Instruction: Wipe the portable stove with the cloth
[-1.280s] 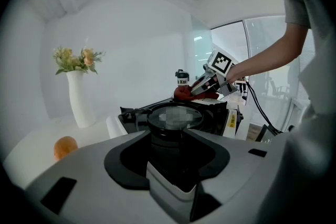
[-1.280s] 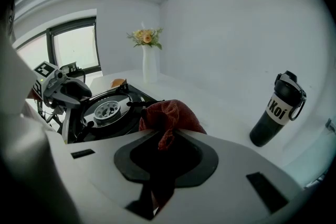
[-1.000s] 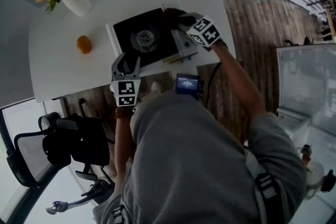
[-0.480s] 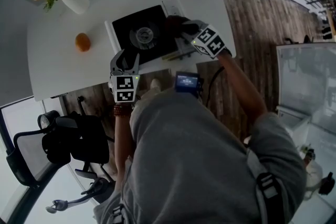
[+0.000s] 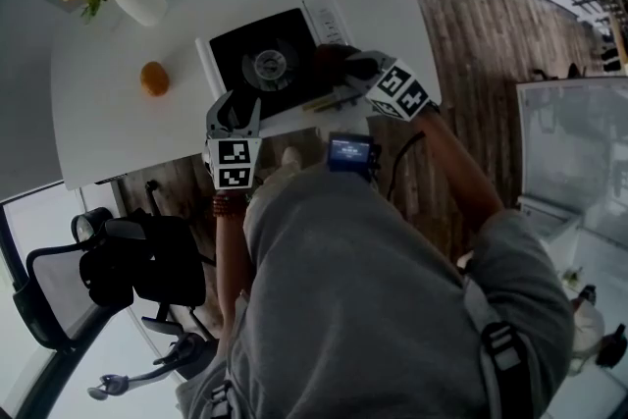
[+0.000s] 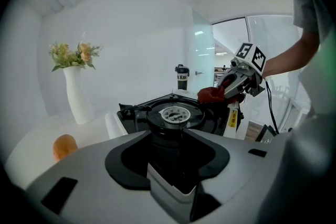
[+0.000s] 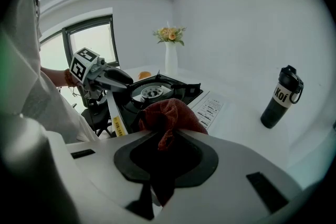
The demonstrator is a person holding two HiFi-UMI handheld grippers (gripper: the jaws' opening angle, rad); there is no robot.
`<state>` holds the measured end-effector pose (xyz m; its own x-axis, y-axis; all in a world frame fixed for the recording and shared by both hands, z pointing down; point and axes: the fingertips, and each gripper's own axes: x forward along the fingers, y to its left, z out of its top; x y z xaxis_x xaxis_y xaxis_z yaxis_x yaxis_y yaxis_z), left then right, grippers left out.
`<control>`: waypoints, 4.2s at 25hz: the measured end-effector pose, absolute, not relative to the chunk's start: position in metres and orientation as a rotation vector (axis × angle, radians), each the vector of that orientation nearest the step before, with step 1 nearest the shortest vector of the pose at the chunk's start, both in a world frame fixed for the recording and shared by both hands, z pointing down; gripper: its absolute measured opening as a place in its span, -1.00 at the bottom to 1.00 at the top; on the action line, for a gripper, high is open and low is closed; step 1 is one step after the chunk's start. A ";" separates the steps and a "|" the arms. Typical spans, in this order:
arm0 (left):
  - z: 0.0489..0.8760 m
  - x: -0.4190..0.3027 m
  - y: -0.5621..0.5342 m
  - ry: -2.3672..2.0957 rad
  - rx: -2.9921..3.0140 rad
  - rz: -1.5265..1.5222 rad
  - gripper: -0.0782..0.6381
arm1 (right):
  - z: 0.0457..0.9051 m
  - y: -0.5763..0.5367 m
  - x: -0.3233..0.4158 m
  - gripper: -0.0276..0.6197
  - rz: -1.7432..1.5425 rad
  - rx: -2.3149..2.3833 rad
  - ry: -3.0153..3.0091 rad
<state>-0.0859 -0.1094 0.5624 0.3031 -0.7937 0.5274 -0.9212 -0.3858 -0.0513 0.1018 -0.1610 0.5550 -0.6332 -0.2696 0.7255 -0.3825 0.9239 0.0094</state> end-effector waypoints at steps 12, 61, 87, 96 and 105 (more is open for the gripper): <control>0.562 -0.085 -0.110 -1.542 2.311 0.715 -0.23 | 0.552 -0.135 0.117 -0.72 0.249 0.386 -2.295; 0.561 -0.084 -0.111 -1.563 2.348 0.694 -0.22 | 0.555 -0.252 0.040 -0.63 0.306 0.568 -2.181; 0.560 -0.085 -0.110 -1.574 2.367 0.683 -0.22 | 0.557 -0.152 0.072 -0.67 0.324 0.270 -2.172; 0.559 -0.084 -0.108 -1.544 2.377 0.675 -0.22 | 0.539 -0.156 0.078 -0.67 0.216 0.402 -2.268; 0.558 -0.084 -0.106 -1.502 2.423 0.652 -0.22 | 0.511 -0.096 0.052 -0.69 -0.125 0.323 -2.228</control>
